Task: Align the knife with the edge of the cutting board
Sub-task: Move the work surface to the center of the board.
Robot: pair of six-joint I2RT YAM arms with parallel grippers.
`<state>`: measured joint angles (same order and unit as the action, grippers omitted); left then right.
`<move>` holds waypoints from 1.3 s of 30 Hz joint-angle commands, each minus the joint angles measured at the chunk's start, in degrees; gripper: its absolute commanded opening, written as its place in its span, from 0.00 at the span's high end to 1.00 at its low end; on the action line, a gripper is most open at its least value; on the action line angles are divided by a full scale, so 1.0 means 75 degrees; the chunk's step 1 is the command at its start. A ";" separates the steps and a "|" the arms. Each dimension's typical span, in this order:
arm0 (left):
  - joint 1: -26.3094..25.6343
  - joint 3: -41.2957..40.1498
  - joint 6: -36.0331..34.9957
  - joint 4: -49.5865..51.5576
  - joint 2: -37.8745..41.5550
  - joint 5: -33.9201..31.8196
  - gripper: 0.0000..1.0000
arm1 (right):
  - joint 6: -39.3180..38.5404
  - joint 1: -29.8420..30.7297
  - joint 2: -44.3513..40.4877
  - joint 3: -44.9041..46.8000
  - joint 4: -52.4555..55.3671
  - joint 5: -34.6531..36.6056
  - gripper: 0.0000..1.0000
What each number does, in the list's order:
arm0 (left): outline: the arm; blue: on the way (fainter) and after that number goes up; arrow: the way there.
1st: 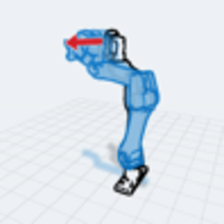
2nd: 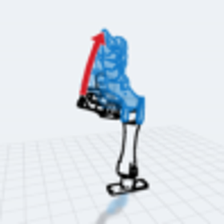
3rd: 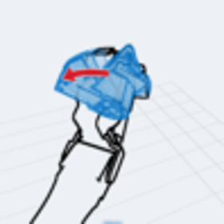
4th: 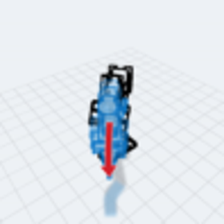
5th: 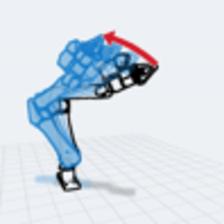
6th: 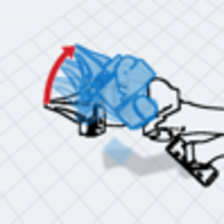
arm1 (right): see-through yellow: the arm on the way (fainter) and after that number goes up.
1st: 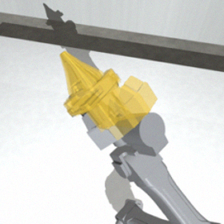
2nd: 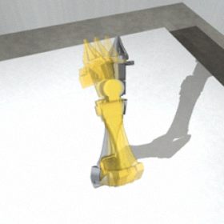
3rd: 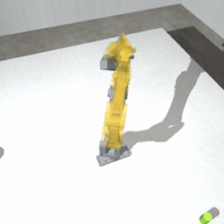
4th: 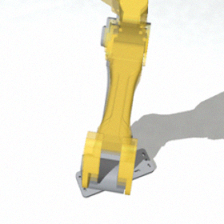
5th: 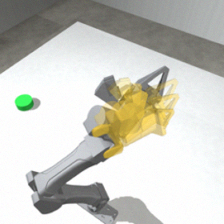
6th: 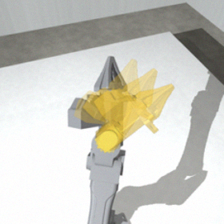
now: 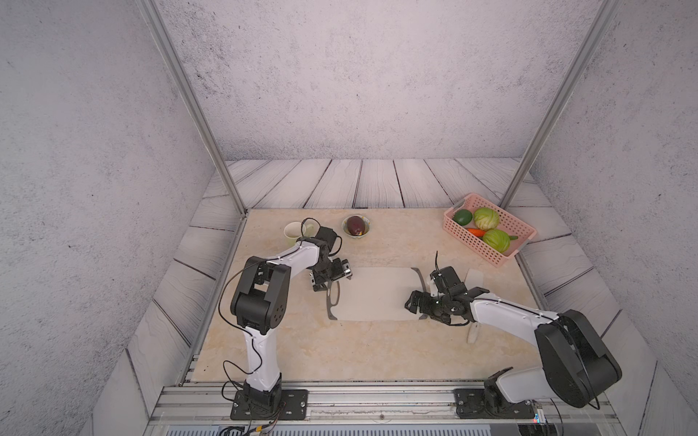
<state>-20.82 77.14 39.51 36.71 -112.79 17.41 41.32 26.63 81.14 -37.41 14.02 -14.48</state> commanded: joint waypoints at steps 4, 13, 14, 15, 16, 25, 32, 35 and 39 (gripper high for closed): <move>0.0127 -0.0333 0.0152 -0.0160 0.0127 0.0154 0.02 | -0.0104 -0.0101 0.0179 0.0063 0.1227 0.0242 0.01; 0.0270 -0.0549 0.0284 -0.0195 0.0715 0.0070 0.02 | -0.0306 -0.0345 -0.0054 -0.0062 0.1534 0.0197 0.01; 0.0287 -0.0574 0.0296 -0.0185 0.0821 0.0020 0.02 | -0.0334 -0.0385 -0.0112 -0.0073 0.1575 0.0180 0.01; 0.0326 -0.0601 0.0298 -0.0176 0.0916 -0.0023 0.02 | -0.0362 -0.0409 -0.0179 -0.0064 0.1602 0.0143 0.01; 0.0363 -0.0620 0.0299 -0.0161 0.1050 -0.0070 0.02 | -0.0400 -0.0448 -0.0239 -0.0054 0.1630 0.0100 0.01; 0.0860 -0.0656 0.0247 0.0008 0.2053 -0.0595 0.02 | -0.0663 -0.0949 -0.0978 -0.0073 0.2328 0.0107 0.01; 0.1051 -0.0517 -0.0050 -0.0131 0.2687 -0.0458 0.02 | -0.0737 -0.1482 -0.1770 -0.0092 0.3079 0.0327 0.01; 0.1053 -0.0269 -0.0345 -0.0040 0.2736 0.0013 0.02 | -0.0719 -0.1726 -0.2228 -0.0063 0.3289 0.0441 0.01; 0.1033 -0.0176 -0.0651 -0.0066 0.2970 0.0157 0.02 | -0.0677 -0.2141 -0.2740 -0.0046 0.3660 0.0718 0.01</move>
<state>-13.23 74.35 37.50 35.59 -92.64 16.84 36.73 12.08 62.48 -38.15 37.58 -11.70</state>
